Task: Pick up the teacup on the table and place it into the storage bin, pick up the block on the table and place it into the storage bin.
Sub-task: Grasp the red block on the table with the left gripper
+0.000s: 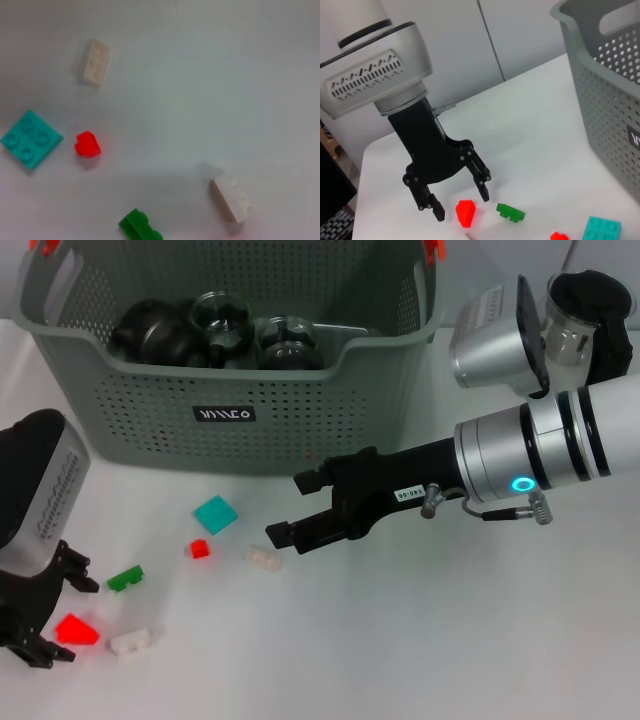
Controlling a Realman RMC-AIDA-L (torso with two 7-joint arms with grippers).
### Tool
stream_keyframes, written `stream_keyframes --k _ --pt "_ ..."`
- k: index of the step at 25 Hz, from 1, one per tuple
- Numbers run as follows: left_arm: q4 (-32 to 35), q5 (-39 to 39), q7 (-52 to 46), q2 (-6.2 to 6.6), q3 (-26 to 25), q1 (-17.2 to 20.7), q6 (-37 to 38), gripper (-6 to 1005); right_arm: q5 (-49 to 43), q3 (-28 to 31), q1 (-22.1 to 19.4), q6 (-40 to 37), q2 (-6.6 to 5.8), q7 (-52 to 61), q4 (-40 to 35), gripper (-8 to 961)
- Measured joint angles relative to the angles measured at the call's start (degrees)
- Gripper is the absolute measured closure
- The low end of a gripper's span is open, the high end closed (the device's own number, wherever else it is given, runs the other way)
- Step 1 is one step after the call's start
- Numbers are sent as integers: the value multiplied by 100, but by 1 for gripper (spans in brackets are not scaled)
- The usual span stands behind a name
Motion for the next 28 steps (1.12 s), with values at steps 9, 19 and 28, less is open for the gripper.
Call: stream_keyframes --k 9,19,28 --pt "-123 4 164 -15 -45 127 -294 261 98 0 2 30 9 12 35 7" --pt "-149 4 175 -4 -79 130 -301 470 155 0 -44 30 9 17 42 6" --pt "-154 3 193 -36 -69 181 -325 484 156 16 -45 30 9 1 96 6"
